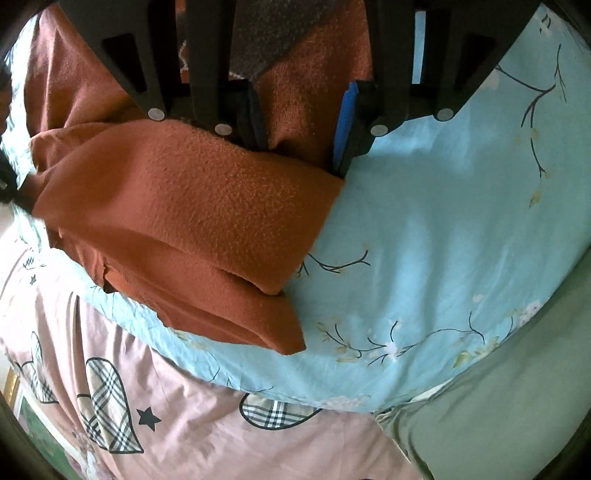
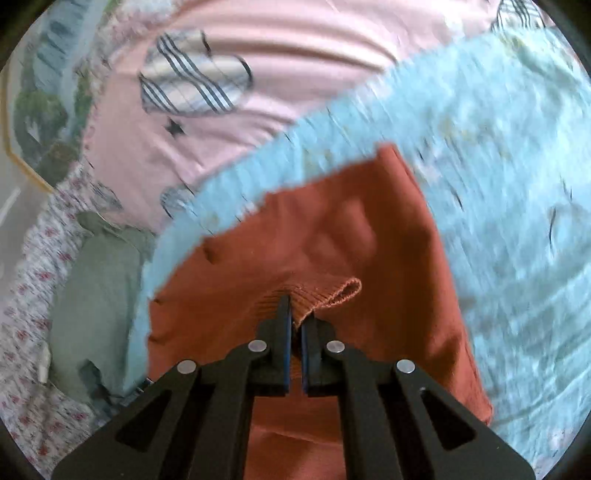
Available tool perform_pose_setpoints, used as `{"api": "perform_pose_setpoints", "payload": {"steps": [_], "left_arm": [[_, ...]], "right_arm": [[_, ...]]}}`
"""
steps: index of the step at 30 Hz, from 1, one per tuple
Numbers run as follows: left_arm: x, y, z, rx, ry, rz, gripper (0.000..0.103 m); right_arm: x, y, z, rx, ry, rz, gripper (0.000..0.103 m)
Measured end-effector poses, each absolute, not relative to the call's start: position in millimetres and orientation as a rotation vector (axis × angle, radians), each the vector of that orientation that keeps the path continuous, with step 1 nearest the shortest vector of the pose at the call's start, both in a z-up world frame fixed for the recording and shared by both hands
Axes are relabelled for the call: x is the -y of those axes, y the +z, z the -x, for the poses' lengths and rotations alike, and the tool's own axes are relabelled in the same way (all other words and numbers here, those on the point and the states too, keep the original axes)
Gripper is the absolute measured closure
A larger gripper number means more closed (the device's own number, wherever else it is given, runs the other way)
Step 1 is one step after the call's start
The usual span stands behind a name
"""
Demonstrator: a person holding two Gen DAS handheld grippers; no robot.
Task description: Fold small clothes
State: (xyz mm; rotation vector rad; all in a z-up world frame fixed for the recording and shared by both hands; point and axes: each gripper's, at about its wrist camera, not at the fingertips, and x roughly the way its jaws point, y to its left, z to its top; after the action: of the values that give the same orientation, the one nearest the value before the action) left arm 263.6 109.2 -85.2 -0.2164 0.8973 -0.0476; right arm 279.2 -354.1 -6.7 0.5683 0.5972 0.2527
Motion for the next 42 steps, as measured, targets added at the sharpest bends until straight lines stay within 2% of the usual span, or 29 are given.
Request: {"api": "perform_pose_setpoints", "payload": {"steps": [1, 2, 5, 8, 10, 11, 13, 14, 15, 18, 20, 24, 29, 33, 37, 38, 39, 40, 42], "left_arm": [[-112.9, -84.8, -261.5, -0.892, -0.038, 0.231, 0.077], [-119.7, -84.3, -260.2, -0.884, -0.020, 0.259, 0.087], [-144.1, -83.1, -252.0, -0.851, 0.015, 0.376, 0.089], [-148.7, -89.5, -248.0, -0.881, 0.006, 0.397, 0.093], [-148.3, -88.5, -244.5, -0.891, -0.052, 0.409, 0.093], [-147.2, -84.2, -241.4, -0.887, -0.081, 0.403, 0.093], [-145.2, -75.6, -234.1, -0.874, -0.115, 0.374, 0.088], [-143.8, -70.3, -230.4, -0.864, -0.139, 0.354, 0.084], [-143.3, -66.1, -227.4, -0.855, -0.157, 0.343, 0.079], [-136.9, -60.0, -226.4, -0.849, -0.181, 0.302, 0.068], [-128.9, -62.5, -232.2, -0.865, -0.172, 0.248, 0.066], [-125.7, -80.8, -243.6, -0.924, -0.173, 0.242, 0.066], [-133.2, -86.2, -265.8, -0.909, -0.168, 0.324, 0.067], [-136.3, -96.0, -269.5, -0.895, -0.180, 0.350, 0.068], [-141.4, -98.4, -265.4, -0.874, -0.185, 0.385, 0.069], [-141.2, -98.5, -264.7, -0.871, -0.184, 0.387, 0.070], [-140.3, -98.6, -264.6, -0.868, -0.181, 0.384, 0.071], [-139.7, -98.5, -264.7, -0.866, -0.176, 0.379, 0.073], [-139.3, -97.8, -263.3, -0.859, -0.145, 0.366, 0.085]], "right_arm": [[353.1, -10.9, -276.8, -0.594, 0.256, -0.572, 0.098], [355.5, -10.9, -273.7, -0.578, 0.253, -0.576, 0.098], [362.9, -15.4, -266.7, -0.562, 0.199, -0.568, 0.098], [362.1, -28.4, -278.8, -0.648, 0.173, -0.543, 0.095], [362.3, -30.4, -275.2, -0.657, 0.162, -0.528, 0.095], [362.0, -27.0, -271.6, -0.652, 0.148, -0.515, 0.090], [362.0, -15.9, -261.2, -0.619, 0.098, -0.485, 0.073], [359.5, -7.1, -254.9, -0.584, 0.084, -0.465, 0.061], [352.8, 3.9, -250.3, -0.549, 0.094, -0.436, 0.057], [319.8, 31.8, -252.3, -0.509, 0.186, -0.346, 0.057], [283.8, 48.7, -269.5, -0.528, 0.325, -0.300, 0.057], [198.9, 64.8, -323.2, -0.630, 0.591, -0.245, 0.057], [81.6, 68.4, -399.8, -0.764, 0.732, -0.106, 0.057], [12.8, 57.5, -440.5, -0.802, 0.638, 0.134, 0.050], [-21.0, 32.8, -467.8, -0.888, 0.615, 0.264, 0.050], [-25.2, 30.4, -468.8, -0.865, 0.599, 0.296, 0.058], [-26.4, 30.2, -470.5, -0.840, 0.578, 0.314, 0.087], [-21.0, 32.0, -473.1, -0.823, 0.565, 0.289, 0.094], [5.8, 46.4, -486.7, -0.757, 0.585, 0.082, 0.095]]}}
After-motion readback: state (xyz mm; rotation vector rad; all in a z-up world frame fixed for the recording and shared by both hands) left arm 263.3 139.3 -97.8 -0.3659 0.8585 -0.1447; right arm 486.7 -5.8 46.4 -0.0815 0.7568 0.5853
